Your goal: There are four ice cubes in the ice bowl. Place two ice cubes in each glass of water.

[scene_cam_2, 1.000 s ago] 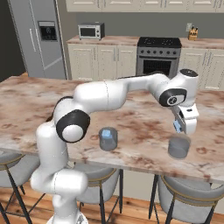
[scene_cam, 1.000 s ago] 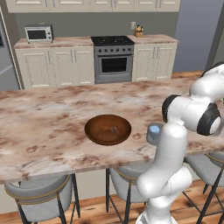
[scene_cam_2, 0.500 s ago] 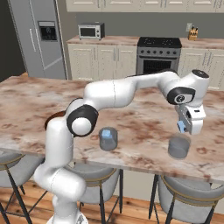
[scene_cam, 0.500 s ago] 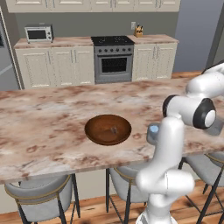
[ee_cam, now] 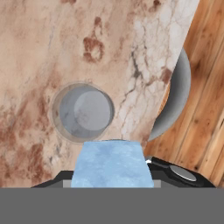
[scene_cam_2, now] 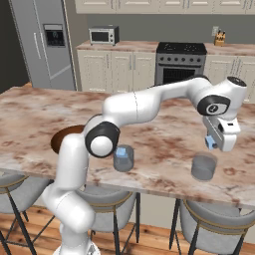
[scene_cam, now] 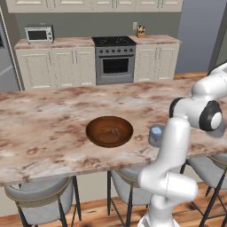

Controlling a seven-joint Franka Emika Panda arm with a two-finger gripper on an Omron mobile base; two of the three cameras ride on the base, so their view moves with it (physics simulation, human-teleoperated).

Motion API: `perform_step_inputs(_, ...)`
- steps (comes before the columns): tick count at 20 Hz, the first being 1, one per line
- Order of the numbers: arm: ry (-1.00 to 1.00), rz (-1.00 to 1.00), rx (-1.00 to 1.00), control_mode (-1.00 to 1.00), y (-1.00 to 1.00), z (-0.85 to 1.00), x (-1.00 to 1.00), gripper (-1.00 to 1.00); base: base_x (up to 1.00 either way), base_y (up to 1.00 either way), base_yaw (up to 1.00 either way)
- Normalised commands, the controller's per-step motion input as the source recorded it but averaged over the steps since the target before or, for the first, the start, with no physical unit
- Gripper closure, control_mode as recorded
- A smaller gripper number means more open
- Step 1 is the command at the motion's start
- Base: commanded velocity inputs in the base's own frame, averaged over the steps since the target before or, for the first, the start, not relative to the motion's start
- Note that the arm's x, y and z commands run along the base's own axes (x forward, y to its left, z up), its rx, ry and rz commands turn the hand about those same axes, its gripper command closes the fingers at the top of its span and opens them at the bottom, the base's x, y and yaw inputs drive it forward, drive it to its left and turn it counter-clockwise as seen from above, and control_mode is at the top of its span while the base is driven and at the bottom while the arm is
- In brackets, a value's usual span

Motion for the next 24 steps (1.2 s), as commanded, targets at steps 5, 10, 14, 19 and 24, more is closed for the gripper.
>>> perform_step_inputs(5,0.0,0.0,0.0,-1.0,0.0,0.0,0.0,1.0,0.0,0.0,0.0)
perform_step_inputs(10,0.0,0.0,0.0,-1.0,0.0,0.0,0.0,1.0,0.0,0.0,0.0)
perform_step_inputs(14,0.0,0.0,0.0,-1.0,0.0,0.0,0.0,1.0,0.0,0.0,0.0)
perform_step_inputs(19,0.0,0.0,0.0,-1.0,0.0,0.0,0.04,1.0,0.0,0.0,0.0)
perform_step_inputs(24,0.0,0.0,0.0,-1.0,0.0,0.0,0.07,1.0,0.0,0.0,0.0)
